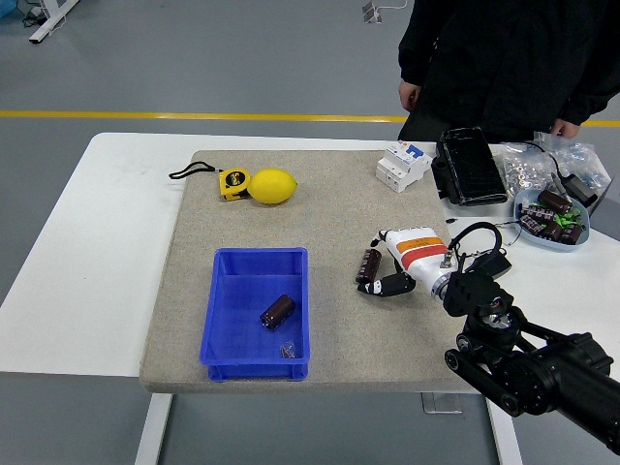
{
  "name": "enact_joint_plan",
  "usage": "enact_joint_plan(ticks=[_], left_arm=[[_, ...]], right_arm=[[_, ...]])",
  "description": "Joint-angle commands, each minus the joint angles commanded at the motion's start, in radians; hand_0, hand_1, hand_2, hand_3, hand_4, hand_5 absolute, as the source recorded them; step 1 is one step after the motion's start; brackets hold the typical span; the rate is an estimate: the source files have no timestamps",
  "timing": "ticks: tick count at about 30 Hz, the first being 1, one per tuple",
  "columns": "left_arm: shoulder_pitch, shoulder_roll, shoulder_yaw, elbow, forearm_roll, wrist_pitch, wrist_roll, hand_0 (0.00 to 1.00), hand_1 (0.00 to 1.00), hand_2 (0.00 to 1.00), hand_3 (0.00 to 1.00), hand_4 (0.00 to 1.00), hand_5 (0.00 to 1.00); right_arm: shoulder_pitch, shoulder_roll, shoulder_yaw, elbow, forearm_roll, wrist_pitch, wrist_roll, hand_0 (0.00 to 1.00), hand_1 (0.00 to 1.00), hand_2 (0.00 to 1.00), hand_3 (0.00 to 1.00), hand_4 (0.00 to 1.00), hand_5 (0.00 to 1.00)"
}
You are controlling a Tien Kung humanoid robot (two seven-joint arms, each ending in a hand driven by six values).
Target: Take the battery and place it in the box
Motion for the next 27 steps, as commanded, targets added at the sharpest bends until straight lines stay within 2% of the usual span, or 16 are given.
enact_joint_plan(ticks=[2, 3, 14, 16, 20, 21, 22, 27], left_arm=[[0.0, 0.0, 0.001, 0.0, -0.001, 0.0, 0.0, 0.719, 0.676, 0.68, 0.585, 0.633, 0.543], [-0.001, -0.001, 0.003, 0.0, -0.003, 0.0, 0.0, 0.719, 0.677, 0.68, 0.585, 0.633, 0.543], [-0.001, -0.002, 0.002, 0.0, -0.003, 0.0, -0.001, 0.719, 0.677, 0.681, 0.586, 0.633, 0.544], [-0.001, -0.002, 0.002, 0.0, -0.004, 0.0, -0.002, 0.719, 0.677, 0.681, 0.586, 0.633, 0.543], [-0.001, -0.002, 0.004, 0.001, -0.007, 0.001, -0.002, 0.719, 0.677, 0.681, 0.586, 0.633, 0.543], [-0.001, -0.002, 0.004, 0.001, -0.007, 0.001, -0.002, 0.719, 0.677, 0.682, 0.586, 0.634, 0.543], [-0.001, -0.002, 0.003, 0.0, -0.006, 0.001, -0.001, 0.719, 0.677, 0.682, 0.586, 0.634, 0.543], [0.002, -0.001, 0.001, 0.0, -0.003, -0.001, 0.0, 0.719, 0.677, 0.682, 0.587, 0.634, 0.544]], right_arm=[[0.0, 0.002, -0.001, 0.001, 0.005, -0.01, 0.003, 0.206, 0.13, 0.207, 0.637, 0.998, 0.562], [0.0, 0.003, -0.001, 0.0, 0.007, -0.014, 0.005, 0.19, 0.114, 0.194, 0.56, 0.998, 0.545], [0.0, 0.022, -0.012, -0.034, 0.008, -0.018, 0.01, 0.186, 0.112, 0.193, 0.544, 0.998, 0.541], [-0.001, 0.022, -0.013, -0.035, 0.006, -0.021, 0.01, 0.177, 0.102, 0.186, 0.506, 0.998, 0.514], [-0.002, 0.02, -0.013, -0.029, 0.003, -0.056, 0.016, 0.177, 0.102, 0.186, 0.506, 0.998, 0.514], [-0.002, 0.019, -0.013, -0.029, 0.002, -0.062, 0.018, 0.149, 0.08, 0.16, 0.451, 0.998, 0.492], [-0.003, 0.019, -0.013, -0.028, 0.001, -0.067, 0.021, 0.149, 0.08, 0.16, 0.451, 0.998, 0.492], [-0.005, 0.015, -0.011, -0.026, -0.001, -0.08, 0.029, 0.127, 0.065, 0.145, 0.429, 0.998, 0.469]])
